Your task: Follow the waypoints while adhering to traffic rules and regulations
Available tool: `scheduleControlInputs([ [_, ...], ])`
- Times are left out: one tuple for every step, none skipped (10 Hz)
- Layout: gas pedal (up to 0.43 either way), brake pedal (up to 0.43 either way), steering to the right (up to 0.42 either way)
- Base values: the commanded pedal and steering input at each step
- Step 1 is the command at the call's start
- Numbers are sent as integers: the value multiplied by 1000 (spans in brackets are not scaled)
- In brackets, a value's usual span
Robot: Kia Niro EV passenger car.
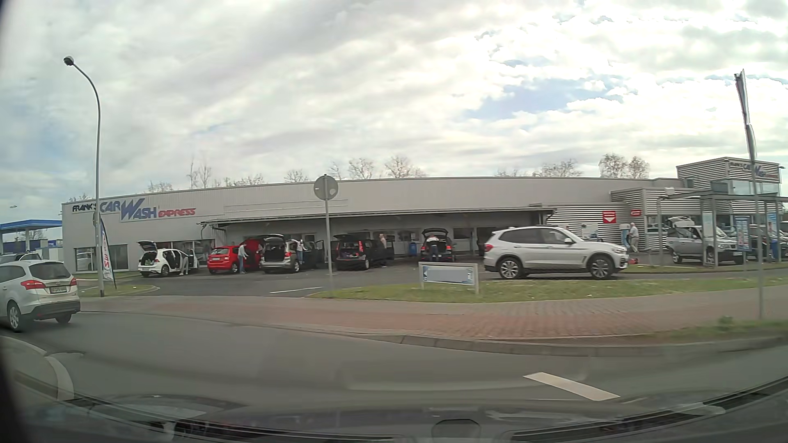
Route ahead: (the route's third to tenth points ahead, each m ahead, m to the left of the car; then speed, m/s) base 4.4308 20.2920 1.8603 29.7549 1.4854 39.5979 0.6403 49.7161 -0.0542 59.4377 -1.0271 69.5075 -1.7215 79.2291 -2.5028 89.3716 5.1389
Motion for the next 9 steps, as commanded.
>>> scheduleControlInputs([
  [98, 0, -358],
  [98, 0, -359],
  [98, 0, -359],
  [98, 0, -363],
  [98, 0, -370],
  [98, 0, -379],
  [98, 0, -386],
  [98, 0, -391],
  [98, 0, -401],
])
